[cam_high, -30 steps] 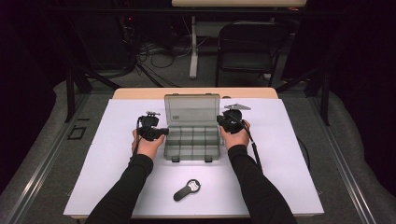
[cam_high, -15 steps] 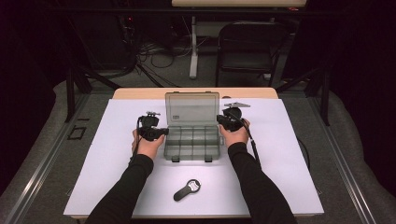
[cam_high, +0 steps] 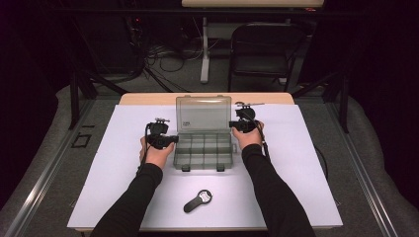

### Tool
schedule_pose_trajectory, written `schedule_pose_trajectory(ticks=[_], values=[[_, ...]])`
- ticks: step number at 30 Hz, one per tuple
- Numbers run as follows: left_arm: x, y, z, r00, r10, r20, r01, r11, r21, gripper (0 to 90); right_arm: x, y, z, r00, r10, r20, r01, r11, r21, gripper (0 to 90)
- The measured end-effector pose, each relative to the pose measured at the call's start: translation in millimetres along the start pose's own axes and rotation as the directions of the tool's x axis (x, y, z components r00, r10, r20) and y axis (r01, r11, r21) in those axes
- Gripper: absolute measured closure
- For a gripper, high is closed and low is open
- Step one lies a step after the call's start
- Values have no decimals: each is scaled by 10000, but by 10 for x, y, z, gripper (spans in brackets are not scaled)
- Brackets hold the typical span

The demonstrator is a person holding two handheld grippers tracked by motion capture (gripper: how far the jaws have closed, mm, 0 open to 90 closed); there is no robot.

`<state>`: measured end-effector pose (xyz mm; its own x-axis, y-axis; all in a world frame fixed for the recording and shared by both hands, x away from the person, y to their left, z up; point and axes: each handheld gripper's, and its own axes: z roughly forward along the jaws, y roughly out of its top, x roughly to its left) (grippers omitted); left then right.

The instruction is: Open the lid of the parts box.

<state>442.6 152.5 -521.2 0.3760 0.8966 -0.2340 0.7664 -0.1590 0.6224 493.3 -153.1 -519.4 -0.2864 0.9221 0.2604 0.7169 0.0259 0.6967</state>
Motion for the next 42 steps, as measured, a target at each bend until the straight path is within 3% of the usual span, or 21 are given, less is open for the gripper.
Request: schedule_pose_trajectory(ticks=[1,6,11,13,42], values=[[0,-1,0,10000,12,-4,-12,10000,-4,865,-12,5,18,9995,317,-46,-316,9995,77,871],[-3,-2,0,10000,41,-29,-41,10000,-11,864,-19,-5,48,9984,571,13,-571,9983,107,878],[-5,-3,-1,10000,37,-48,-37,10000,-5,865,-33,-27,80,9983,586,41,-587,9983,68,884],[-3,-5,2,10000,5,-32,-5,10000,-60,865,-47,-47,101,9993,372,25,-372,9993,-48,899],[2,-7,1,10000,-74,14,74,9999,-85,863,-62,-79,142,9987,510,36,-510,9987,37,900]])
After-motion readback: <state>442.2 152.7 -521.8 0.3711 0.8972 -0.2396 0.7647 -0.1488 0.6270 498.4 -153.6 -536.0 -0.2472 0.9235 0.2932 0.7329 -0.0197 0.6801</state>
